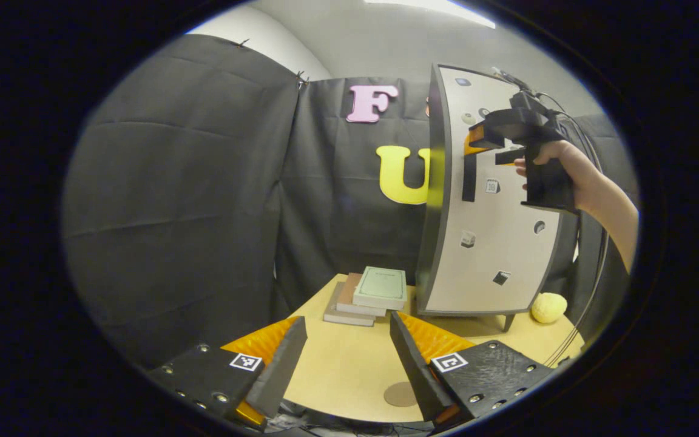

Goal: Open the cabinet door with the right hand, grasp the bottle in the cabinet with the left hand and place it on the coaster, then close the cabinet door with the right hand.

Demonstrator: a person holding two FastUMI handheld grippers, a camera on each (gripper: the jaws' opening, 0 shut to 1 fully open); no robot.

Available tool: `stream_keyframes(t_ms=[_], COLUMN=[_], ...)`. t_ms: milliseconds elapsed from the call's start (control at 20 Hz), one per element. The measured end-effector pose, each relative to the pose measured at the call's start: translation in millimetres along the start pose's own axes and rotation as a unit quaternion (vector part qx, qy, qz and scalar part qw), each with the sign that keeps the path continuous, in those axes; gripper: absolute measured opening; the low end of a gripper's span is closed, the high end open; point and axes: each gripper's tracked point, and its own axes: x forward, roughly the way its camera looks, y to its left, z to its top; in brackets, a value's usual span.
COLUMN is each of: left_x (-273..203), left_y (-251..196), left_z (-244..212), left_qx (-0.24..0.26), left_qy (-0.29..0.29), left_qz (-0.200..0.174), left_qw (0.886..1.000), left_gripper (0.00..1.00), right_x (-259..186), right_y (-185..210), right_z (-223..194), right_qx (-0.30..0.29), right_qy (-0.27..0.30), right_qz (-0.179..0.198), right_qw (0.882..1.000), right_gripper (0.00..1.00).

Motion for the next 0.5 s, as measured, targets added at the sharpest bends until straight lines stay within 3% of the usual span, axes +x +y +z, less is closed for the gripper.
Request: stream_keyframes(t_ms=[200, 300, 350, 400, 450, 500], left_x=[4, 4, 4, 6, 6, 5], left_y=[12, 19, 22, 26, 29, 33], left_z=[-5, -9, -10, -12, -13, -14], left_qx=[-0.003, -0.007, -0.008, -0.008, -0.007, -0.006], left_qy=[0.005, 0.007, 0.009, 0.01, 0.012, 0.014], left_qz=[0.007, 0.01, 0.012, 0.015, 0.018, 0.021], left_qw=[1.0, 1.0, 1.0, 1.0, 1.0, 1.0], left_gripper=[0.86, 0.83, 0.86, 0.86, 0.83, 0.86], right_x=[19, 27, 32, 35, 39, 41], right_y=[1, 3, 5, 8, 9, 7], right_z=[-15, -25, -30, -35, -39, -42], right_qx=[0.006, 0.001, -0.001, -0.003, -0.007, -0.014], right_qy=[0.013, 0.029, 0.036, 0.044, 0.05, 0.056], right_qz=[-0.017, -0.023, -0.023, -0.023, -0.025, -0.034], right_qw=[1.0, 0.999, 0.999, 0.999, 0.998, 0.998], right_gripper=[0.98, 0.91, 0.82, 0.82, 0.66, 0.6])
